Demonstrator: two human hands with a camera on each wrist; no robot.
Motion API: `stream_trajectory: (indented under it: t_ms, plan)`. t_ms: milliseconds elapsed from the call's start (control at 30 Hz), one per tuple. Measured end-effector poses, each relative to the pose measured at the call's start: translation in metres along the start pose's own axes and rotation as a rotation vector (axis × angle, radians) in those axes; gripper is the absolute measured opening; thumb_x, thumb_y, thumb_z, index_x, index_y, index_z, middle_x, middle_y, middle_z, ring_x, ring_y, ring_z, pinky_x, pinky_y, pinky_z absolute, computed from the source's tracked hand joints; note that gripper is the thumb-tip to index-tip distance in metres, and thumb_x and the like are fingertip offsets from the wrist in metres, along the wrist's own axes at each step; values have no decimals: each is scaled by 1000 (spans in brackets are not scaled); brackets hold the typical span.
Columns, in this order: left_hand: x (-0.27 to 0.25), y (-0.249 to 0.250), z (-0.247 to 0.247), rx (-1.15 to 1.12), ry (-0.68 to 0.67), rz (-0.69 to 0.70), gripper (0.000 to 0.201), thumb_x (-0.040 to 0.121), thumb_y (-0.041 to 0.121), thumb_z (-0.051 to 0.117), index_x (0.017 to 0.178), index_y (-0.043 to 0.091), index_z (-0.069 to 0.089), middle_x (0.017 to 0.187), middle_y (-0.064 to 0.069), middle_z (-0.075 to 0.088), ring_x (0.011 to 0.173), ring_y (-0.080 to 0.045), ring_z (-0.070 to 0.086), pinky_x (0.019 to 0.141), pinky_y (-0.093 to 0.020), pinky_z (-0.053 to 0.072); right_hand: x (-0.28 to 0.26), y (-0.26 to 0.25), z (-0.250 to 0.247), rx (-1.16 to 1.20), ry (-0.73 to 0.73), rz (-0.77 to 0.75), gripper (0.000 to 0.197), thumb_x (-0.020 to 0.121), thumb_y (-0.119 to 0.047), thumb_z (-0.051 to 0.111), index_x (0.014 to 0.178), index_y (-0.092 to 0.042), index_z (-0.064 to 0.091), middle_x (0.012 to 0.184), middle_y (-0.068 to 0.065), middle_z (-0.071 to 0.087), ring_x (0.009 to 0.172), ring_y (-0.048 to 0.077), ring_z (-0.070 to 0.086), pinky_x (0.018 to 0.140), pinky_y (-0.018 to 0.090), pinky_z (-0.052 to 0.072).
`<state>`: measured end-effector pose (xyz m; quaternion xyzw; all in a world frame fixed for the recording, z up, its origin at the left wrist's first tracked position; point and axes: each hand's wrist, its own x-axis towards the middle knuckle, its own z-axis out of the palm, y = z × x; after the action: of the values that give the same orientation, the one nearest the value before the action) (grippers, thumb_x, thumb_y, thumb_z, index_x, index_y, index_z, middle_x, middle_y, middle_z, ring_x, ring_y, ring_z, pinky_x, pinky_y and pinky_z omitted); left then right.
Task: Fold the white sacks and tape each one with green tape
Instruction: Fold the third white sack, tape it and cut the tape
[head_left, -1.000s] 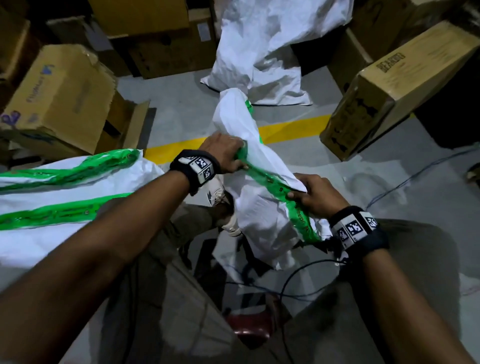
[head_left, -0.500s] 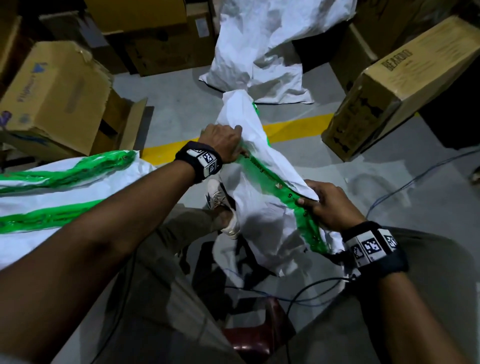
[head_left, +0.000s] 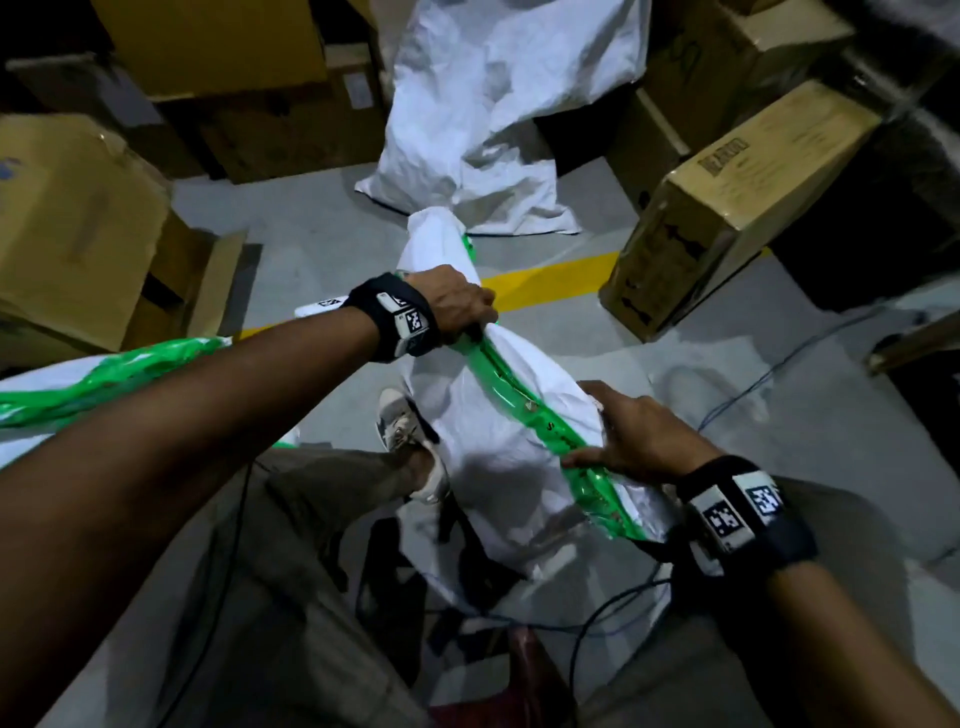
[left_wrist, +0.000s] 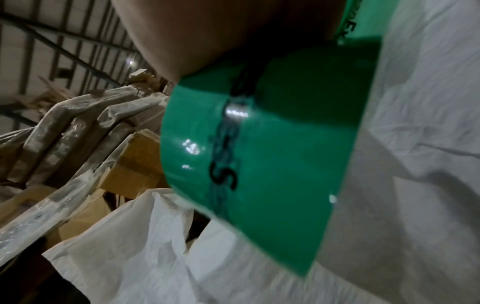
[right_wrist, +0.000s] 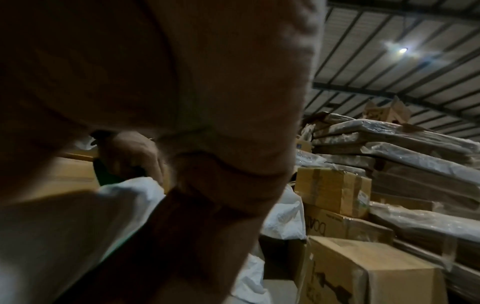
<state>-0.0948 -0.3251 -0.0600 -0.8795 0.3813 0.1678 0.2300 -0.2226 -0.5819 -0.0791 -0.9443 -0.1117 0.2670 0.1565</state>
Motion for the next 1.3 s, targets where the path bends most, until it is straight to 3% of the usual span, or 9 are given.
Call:
stream_trajectory:
  t_ms: [167, 333, 533, 667, 833, 967, 1067, 1200, 1300]
  plan:
    - [-15, 4, -11, -12, -57, -39, 31, 94, 27, 62, 125, 24, 65, 118, -8, 68, 104, -34, 66, 79, -34, 48, -13, 6, -31, -206, -222, 161, 73, 58, -45, 93, 121, -33, 59, 108, -1, 72, 102, 22, 67, 88, 34, 53]
    - [-21, -2, -12, -229, -1, -210, 28, 86, 30, 67, 112, 23, 73, 109, -10, 71, 97, -34, 69, 80, -35, 56, -11, 30, -65, -363, 371, 378, 25, 87, -32, 63, 112, -29, 66, 114, 6, 67, 108, 29, 62, 95, 39, 44]
    - [7, -9, -26, -489, 37, -460, 38, 87, 43, 71, 107, 12, 67, 116, -17, 65, 105, -36, 64, 72, -31, 41, 12, 39, -74, -118, 999, 445, 48, 75, -26, 70, 120, -16, 56, 123, 20, 51, 115, 38, 42, 91, 52, 38]
    - [18, -9, -32, -628, -11, -563, 49, 87, 47, 71, 111, 5, 67, 116, -19, 67, 106, -35, 64, 73, -30, 43, 16, 20, -21, 224, 933, 175, 43, 82, -41, 63, 120, -20, 59, 115, 14, 51, 109, 37, 48, 89, 47, 40]
    - [16, 27, -34, -1063, -106, -713, 33, 94, 23, 65, 114, -3, 66, 95, -12, 57, 86, -24, 53, 72, -28, 40, 24, -29, 26, 855, 385, -34, 40, 91, -52, 64, 123, -29, 57, 108, -2, 58, 93, 16, 62, 86, 41, 53]
    - [3, 63, -34, -1465, -32, -765, 27, 101, 6, 48, 76, 14, 55, 76, -2, 53, 72, -19, 54, 73, -28, 50, 13, -61, 20, 1286, 83, -179, 40, 104, -38, 46, 143, -29, 40, 111, -17, 53, 104, 9, 58, 85, 43, 58]
    - [-12, 72, -29, -1750, 125, -842, 23, 97, -4, 47, 79, 7, 58, 80, -11, 60, 65, -20, 57, 66, -29, 53, 9, -66, 21, 1649, -58, -149, 78, 78, -65, 68, 145, -33, 41, 133, -7, 56, 120, 13, 59, 95, 45, 56]
    - [-27, 66, -26, -1872, 228, -953, 25, 97, -5, 44, 78, 8, 56, 77, -12, 62, 50, -12, 63, 54, -24, 55, 14, -75, 34, 1242, 309, -170, 101, 49, -62, 93, 136, -57, 42, 138, -2, 39, 133, 9, 46, 108, 35, 47]
    - [-41, 54, -16, -1889, 172, -1035, 31, 97, 0, 38, 71, 11, 52, 55, -5, 53, 34, -14, 44, 29, -17, 34, 26, -79, 36, 1327, 417, -212, 84, 53, -49, 94, 127, -46, 53, 122, 8, 56, 112, 15, 63, 95, 39, 56]
